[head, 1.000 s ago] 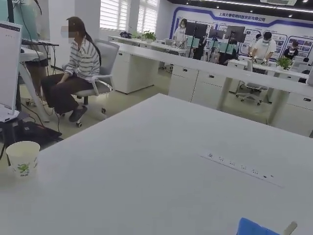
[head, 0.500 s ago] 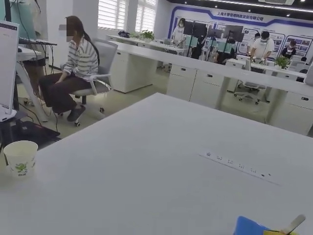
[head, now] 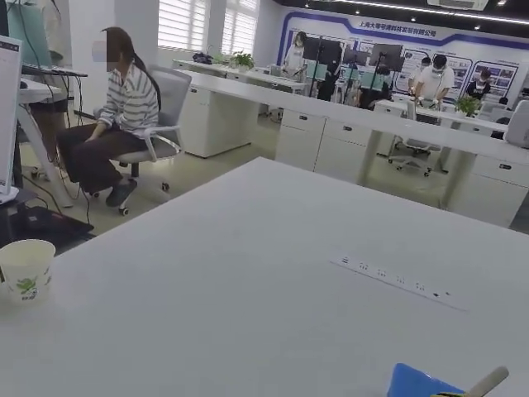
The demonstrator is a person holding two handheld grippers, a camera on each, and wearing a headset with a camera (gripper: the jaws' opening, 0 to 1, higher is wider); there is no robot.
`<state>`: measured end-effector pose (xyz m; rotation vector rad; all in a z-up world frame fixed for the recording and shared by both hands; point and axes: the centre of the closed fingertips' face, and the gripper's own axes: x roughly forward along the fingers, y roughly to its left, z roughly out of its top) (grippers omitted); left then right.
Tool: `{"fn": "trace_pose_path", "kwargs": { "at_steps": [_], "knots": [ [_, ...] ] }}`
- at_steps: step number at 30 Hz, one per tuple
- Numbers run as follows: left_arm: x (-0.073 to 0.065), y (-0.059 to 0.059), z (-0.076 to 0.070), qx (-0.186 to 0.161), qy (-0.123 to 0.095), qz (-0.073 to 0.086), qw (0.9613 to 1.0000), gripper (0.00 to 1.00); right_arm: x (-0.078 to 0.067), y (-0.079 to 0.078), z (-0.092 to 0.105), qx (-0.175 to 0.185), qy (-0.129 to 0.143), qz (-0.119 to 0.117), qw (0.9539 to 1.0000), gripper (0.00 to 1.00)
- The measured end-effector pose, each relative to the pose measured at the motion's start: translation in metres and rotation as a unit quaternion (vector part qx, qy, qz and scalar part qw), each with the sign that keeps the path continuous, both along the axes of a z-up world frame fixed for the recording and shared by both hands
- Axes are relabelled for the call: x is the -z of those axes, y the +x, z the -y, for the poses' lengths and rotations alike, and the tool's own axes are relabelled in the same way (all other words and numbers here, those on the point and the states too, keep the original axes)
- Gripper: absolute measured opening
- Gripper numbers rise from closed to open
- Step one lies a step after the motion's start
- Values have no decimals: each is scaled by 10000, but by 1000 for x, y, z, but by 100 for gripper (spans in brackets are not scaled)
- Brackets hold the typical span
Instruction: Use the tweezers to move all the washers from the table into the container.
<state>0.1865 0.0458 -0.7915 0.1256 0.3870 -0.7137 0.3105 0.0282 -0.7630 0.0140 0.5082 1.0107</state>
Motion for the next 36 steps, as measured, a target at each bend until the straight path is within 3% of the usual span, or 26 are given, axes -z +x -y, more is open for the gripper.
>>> {"fn": "trace_pose_path", "kwargs": {
  "at_steps": [5, 13, 25, 36],
  "knots": [
    [0, 1, 0, -12, 6, 3, 10000, 76, 5, -12, -5, -69, 11, -62, 10000, 4],
    [0, 2, -1, -31, -3, -3, 10000, 76, 30, -29, -6, -198, -167, -278, 9993, 4],
    [0, 2, -1, -21, -18, -13, 10000, 76, 58, -40, 4, -202, -360, -578, 9975, 4],
    [0, 2, -1, -32, -27, -21, 10000, 76, 72, -46, 10, -189, -616, -626, 9960, 4]
  ]
}}
